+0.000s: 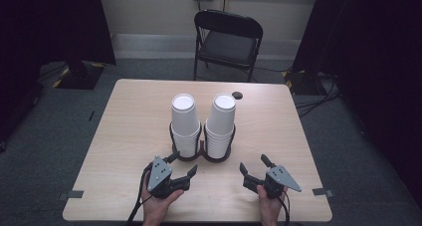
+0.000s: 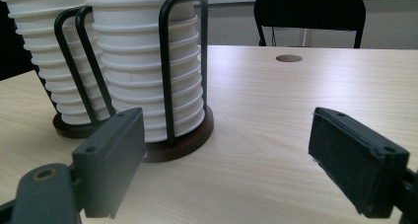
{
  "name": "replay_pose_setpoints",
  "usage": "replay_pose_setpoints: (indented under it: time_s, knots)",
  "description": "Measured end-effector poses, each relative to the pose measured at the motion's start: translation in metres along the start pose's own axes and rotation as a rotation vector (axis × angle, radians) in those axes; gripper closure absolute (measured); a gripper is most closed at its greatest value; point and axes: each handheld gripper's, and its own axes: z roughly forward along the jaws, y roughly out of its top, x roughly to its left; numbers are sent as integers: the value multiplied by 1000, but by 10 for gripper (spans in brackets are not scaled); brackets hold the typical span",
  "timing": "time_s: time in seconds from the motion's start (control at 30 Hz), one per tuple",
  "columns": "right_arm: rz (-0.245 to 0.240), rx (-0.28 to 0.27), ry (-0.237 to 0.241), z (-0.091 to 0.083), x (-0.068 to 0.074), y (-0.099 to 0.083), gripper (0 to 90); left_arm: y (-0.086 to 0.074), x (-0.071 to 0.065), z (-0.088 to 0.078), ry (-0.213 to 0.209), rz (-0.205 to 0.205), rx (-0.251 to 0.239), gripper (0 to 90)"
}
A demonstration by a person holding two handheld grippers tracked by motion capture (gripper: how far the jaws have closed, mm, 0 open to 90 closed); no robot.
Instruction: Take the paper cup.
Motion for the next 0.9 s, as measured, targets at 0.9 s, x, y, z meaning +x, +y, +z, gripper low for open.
replay_pose_setpoints:
  time_s: [0.9]
  knots:
    - [-11, 5, -4, 1, 1, 0, 146, 52, -9, 29, -44, 20, -23, 250]
